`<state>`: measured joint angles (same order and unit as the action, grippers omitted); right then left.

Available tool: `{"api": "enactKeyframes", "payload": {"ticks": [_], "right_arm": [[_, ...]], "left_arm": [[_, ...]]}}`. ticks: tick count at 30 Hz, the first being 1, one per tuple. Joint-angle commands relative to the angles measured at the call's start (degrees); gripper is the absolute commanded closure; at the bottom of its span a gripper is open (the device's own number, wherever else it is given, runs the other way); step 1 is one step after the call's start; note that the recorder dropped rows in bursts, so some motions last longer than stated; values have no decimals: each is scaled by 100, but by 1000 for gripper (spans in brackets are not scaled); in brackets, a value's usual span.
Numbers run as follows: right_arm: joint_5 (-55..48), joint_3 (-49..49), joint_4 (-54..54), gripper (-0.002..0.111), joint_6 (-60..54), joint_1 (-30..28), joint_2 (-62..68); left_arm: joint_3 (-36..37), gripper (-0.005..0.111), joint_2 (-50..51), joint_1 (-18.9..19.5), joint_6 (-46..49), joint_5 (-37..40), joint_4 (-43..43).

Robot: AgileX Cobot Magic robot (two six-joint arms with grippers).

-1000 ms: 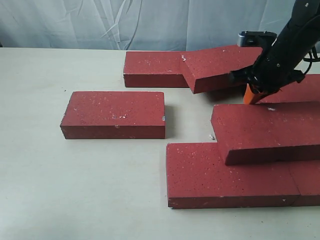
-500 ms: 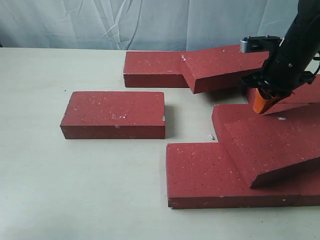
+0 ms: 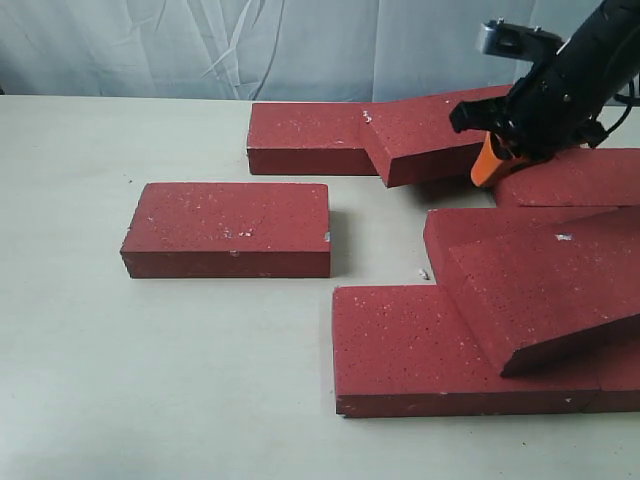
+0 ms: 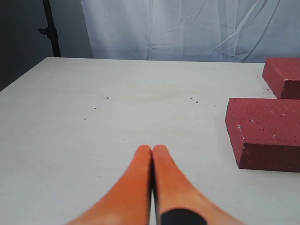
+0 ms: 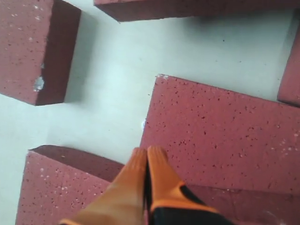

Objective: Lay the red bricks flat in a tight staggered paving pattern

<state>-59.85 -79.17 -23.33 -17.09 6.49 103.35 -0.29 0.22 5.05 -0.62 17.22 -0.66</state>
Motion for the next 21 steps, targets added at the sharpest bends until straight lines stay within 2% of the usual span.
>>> {"api": "enactKeyframes", "payload": {"ticks": [1, 9, 15, 21], "right_arm": [[9, 139, -73, 109, -38, -10, -394], [135, 428, -10, 109, -38, -10, -642], [1245, 428, -81, 109, -38, -10, -642], [1337, 428, 142, 109, -38, -10, -642]], "left_arm": [[29, 107, -22, -2, -29, -45, -14], [29, 107, -22, -2, -29, -45, -14], [29, 107, -22, -2, -29, -52, -14], [29, 107, -22, -2, -29, -52, -14]]}}
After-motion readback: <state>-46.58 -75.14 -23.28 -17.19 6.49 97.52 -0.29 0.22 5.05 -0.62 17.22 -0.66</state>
